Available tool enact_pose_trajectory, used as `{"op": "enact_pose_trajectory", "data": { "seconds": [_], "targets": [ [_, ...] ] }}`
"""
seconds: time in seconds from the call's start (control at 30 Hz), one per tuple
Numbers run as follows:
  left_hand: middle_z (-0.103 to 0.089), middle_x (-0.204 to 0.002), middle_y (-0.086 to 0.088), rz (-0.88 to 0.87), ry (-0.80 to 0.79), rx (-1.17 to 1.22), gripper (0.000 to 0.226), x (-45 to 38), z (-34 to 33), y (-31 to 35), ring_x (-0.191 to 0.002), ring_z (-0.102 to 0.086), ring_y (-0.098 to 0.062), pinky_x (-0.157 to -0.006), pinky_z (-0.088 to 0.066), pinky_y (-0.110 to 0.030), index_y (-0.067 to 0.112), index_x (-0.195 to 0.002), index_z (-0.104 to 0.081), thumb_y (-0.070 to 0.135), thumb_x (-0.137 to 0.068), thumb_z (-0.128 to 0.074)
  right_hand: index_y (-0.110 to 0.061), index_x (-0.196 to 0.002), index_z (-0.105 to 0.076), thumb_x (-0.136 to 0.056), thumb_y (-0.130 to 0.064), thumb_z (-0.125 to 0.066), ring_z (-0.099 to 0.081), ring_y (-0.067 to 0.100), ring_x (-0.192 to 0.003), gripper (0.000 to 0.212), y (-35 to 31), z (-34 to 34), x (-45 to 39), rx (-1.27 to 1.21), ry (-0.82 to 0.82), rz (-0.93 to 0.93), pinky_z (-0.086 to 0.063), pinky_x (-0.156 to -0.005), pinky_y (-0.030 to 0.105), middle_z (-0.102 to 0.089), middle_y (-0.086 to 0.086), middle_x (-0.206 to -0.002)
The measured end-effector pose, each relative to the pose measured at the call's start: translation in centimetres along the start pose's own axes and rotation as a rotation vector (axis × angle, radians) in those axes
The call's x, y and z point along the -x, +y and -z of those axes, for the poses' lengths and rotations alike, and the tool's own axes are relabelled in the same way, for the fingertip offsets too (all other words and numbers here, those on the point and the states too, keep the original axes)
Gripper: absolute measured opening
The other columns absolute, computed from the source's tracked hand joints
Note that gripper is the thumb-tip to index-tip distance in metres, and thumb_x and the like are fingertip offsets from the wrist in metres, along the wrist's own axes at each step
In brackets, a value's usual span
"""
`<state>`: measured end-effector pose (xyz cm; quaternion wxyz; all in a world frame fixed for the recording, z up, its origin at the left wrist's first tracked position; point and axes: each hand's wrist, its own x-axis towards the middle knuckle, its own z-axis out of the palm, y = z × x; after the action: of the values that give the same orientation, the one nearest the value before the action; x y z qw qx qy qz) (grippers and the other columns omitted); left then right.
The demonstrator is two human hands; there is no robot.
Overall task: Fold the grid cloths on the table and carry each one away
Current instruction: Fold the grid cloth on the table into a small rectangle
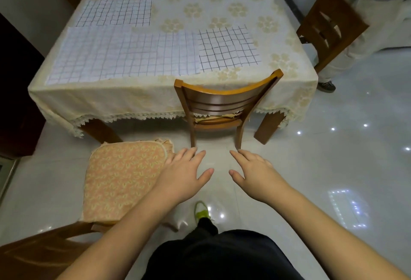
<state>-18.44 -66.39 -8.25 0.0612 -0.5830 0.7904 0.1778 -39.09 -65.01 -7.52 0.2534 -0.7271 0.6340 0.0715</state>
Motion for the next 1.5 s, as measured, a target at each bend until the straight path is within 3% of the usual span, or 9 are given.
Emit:
{"op": "enact_pose_trajectory", "data": {
  "seconds": [0.4,0.83,1.07,1.37,1.5],
  "targets": [
    [-0.026,-0.158,0.007,-0.073,0.049,0.035,0.063,-12.4,5.3,-4.3,-0.147,-0.018,-0.016,-0.117,-0.017,-0.04,0.032,-0.151,-0.028,0.063,-0.096,-0.029,-0.027,-0.154,-0.018,-0.101,-0.046,-0.037,-0.025,0.019,-0.144,0.06,-0.4,6.7,-11.2,0.012,0.035,0.0,-0.023,-0.114,0.037,-0.025,-0.002,-0.159],
    [-0.028,-0.158,0.004,0.029,0.068,0.118,0.06,-27.8,9.5,-4.6,-0.145,-0.021,-0.017,-0.116,-0.02,-0.039,0.03,-0.151,-0.03,0.057,-0.098,-0.033,-0.024,-0.153,-0.023,-0.099,-0.046,-0.041,-0.033,0.021,-0.14,0.061,5.2,13.7,-24.3,0.0,0.085,0.09,-0.033,-0.111,0.036,-0.031,-0.002,-0.156],
    [-0.024,-0.16,0.007,0.105,0.02,0.095,0.06,-35.6,11.3,-3.9,-0.146,-0.02,-0.014,-0.117,-0.02,-0.039,0.035,-0.151,-0.025,0.06,-0.097,-0.03,-0.02,-0.153,-0.021,-0.101,-0.038,-0.039,-0.029,0.022,-0.142,0.058,8.5,17.7,-31.9,-0.018,0.039,0.192,-0.026,-0.116,0.037,-0.026,0.004,-0.158],
    [-0.024,-0.159,0.007,0.18,0.034,0.175,0.058,-39.6,12.0,-6.3,-0.146,-0.021,-0.012,-0.117,-0.02,-0.034,0.033,-0.152,-0.025,0.052,-0.099,-0.036,-0.018,-0.155,-0.012,-0.101,-0.041,-0.038,-0.024,0.023,-0.146,0.064,9.3,16.9,-42.4,-0.051,-0.027,0.168,-0.023,-0.117,0.038,-0.02,0.007,-0.161],
    [-0.024,-0.16,0.007,0.189,0.003,0.346,0.054,-41.3,12.8,-8.2,-0.146,-0.021,-0.011,-0.118,-0.018,-0.03,0.032,-0.152,-0.027,0.047,-0.101,-0.037,-0.02,-0.156,-0.008,-0.103,-0.043,-0.029,-0.018,0.026,-0.147,0.062,8.8,15.3,-47.0,-0.053,-0.033,0.082,-0.019,-0.119,0.041,-0.014,0.008,-0.162]
  ]
}}
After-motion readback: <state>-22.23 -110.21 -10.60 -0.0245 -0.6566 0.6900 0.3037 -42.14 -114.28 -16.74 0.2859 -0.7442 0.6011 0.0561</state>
